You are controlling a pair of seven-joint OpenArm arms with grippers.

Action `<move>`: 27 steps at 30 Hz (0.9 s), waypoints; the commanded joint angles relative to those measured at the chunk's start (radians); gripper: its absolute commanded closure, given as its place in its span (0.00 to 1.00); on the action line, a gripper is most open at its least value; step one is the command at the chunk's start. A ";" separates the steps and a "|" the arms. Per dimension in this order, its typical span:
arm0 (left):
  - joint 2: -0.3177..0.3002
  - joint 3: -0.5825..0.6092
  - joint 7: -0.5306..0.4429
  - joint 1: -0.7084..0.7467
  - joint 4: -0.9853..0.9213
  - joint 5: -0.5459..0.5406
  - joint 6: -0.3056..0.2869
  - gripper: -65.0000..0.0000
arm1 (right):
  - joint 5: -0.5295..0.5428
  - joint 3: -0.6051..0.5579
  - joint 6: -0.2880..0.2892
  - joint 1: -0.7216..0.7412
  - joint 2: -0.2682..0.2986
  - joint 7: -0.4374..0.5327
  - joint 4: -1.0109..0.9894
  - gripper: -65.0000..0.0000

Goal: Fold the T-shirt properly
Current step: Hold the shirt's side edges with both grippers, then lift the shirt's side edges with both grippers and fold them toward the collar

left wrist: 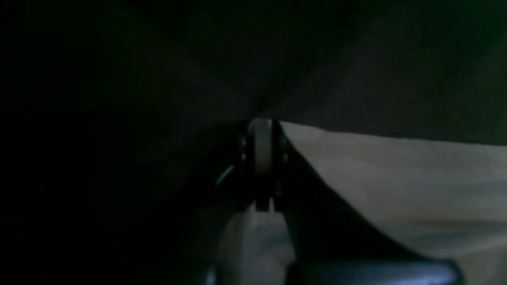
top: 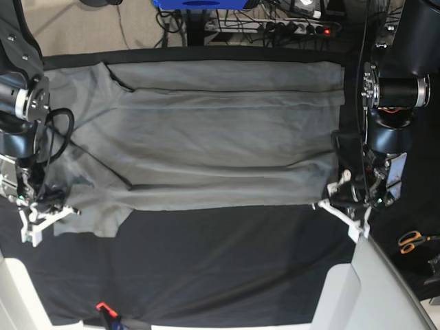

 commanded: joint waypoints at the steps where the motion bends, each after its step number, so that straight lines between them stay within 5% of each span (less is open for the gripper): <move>1: -0.013 -0.002 -0.002 -0.036 0.045 -0.010 -0.006 1.00 | 0.002 0.001 0.004 0.031 0.015 0.022 0.017 1.00; 21: -0.027 -0.013 0.046 -0.022 0.231 -0.017 -0.006 1.00 | 0.004 0.005 0.002 0.028 -0.004 0.025 0.142 1.00; 27: -0.036 -0.014 0.046 -0.022 0.234 -0.019 -0.006 1.00 | 0.004 0.005 0.002 0.019 -0.001 0.104 0.141 1.00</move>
